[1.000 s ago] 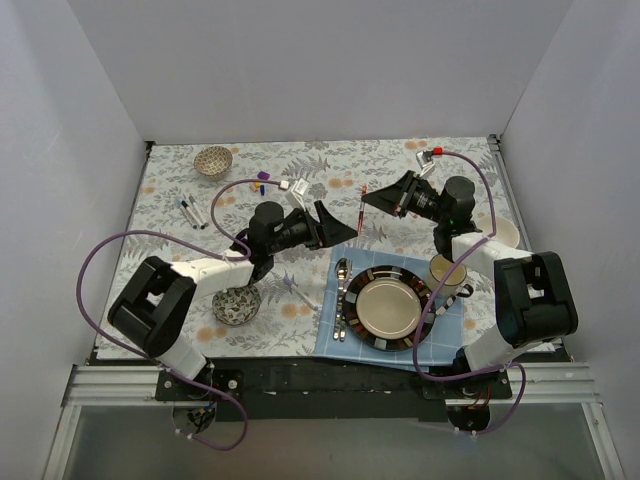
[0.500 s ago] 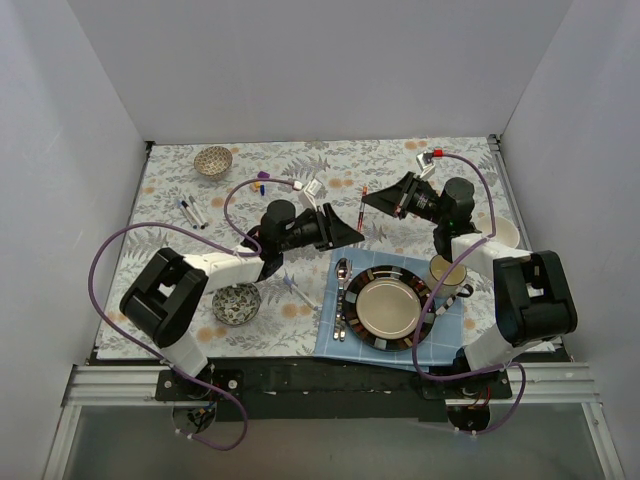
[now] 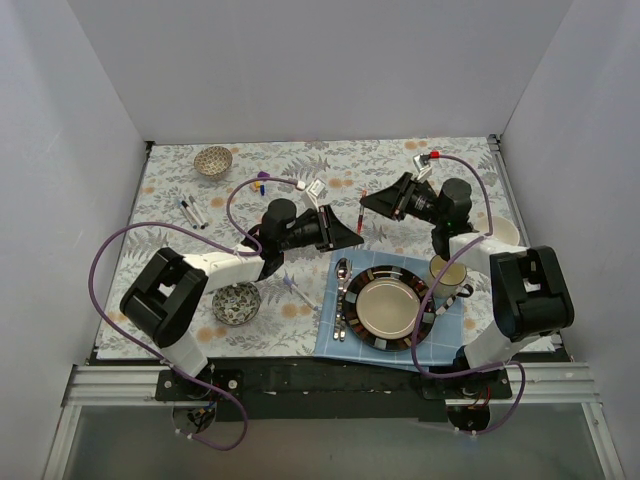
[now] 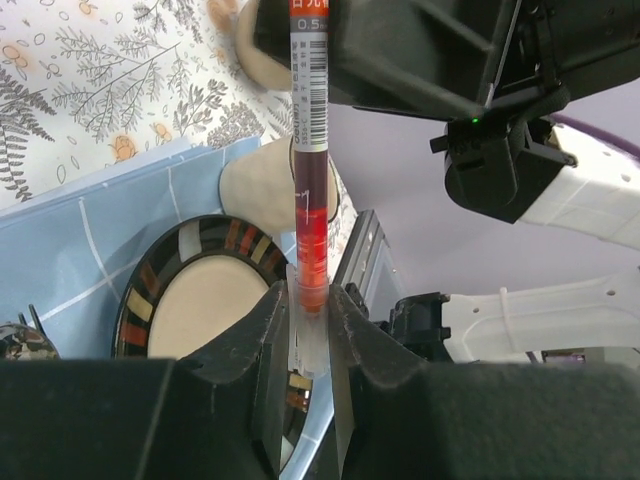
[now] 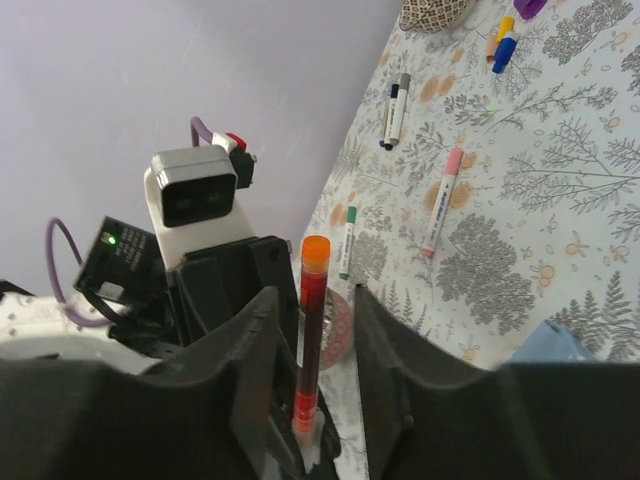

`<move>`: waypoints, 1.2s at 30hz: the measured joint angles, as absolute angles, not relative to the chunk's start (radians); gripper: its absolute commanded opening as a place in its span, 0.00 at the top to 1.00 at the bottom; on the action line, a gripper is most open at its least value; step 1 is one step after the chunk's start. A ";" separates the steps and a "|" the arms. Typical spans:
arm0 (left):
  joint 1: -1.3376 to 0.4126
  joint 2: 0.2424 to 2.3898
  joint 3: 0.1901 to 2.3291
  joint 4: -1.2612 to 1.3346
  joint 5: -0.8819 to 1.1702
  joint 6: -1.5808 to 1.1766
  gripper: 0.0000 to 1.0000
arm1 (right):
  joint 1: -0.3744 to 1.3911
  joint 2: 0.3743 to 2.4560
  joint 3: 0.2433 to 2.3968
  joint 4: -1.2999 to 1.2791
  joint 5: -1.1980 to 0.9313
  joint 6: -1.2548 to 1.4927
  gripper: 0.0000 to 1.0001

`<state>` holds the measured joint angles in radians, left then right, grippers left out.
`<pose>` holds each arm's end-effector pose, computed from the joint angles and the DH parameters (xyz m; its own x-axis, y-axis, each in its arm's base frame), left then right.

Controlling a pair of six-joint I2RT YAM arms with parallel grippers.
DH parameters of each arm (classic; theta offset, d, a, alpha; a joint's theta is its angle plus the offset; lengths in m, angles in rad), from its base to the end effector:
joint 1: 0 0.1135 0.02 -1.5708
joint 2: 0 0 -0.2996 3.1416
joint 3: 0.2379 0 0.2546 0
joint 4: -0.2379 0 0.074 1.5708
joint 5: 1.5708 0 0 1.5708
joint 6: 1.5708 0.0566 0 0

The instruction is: Open the pen caps

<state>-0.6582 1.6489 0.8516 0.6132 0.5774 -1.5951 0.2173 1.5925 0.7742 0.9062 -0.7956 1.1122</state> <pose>0.2806 -0.2560 0.2548 -0.9333 -0.3372 0.1238 -0.1675 0.1038 -0.9804 0.3356 0.1155 0.2834 -0.7203 0.4836 -0.4972 -0.4512 0.2177 0.8655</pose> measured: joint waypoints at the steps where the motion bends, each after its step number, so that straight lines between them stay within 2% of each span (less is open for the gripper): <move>1: -0.659 1.649 0.852 0.606 0.579 -1.589 1.00 | 0.218 1.597 0.774 0.910 -0.801 1.110 0.47; 2: -0.659 1.649 0.852 0.600 0.580 -1.583 1.00 | 0.220 1.604 0.775 0.913 -0.812 1.098 0.44; 4: -0.659 1.649 0.854 0.582 0.581 -1.566 1.00 | 0.224 1.617 0.780 0.913 -0.830 1.087 0.44; 7: -0.659 1.649 0.869 0.547 0.581 -1.539 1.00 | 0.242 1.631 0.798 0.893 -0.856 1.065 0.57; 9: -0.659 1.649 0.883 0.530 0.581 -1.522 1.00 | 0.261 1.635 0.812 0.880 -0.868 1.054 0.89; 10: -0.659 1.649 0.887 0.526 0.581 -1.515 1.00 | 0.270 1.636 0.817 0.877 -0.872 1.047 0.98; 18: -0.651 1.649 0.892 0.540 0.600 -1.505 1.00 | 0.264 1.678 0.913 0.806 -0.941 1.013 0.99; 23: -0.658 1.641 0.830 0.491 0.727 -1.495 1.00 | 0.127 1.777 1.145 0.798 -0.902 1.024 0.99; 29: -0.664 1.602 0.751 0.382 0.768 -1.462 1.00 | 0.046 1.809 1.200 0.789 -0.865 1.012 0.99; 32: -0.637 1.547 0.752 0.326 0.738 -1.440 1.00 | 0.065 1.825 1.281 0.530 -0.842 0.807 0.99; 36: -0.487 1.478 0.783 0.262 0.669 -1.424 1.00 | 0.100 1.898 1.539 0.105 -0.710 0.399 0.99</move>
<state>-0.4870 1.4784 0.7830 0.2623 0.6693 -1.4242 0.1001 1.8980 1.5391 0.1047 -0.7101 0.3988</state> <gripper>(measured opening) 0.180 0.133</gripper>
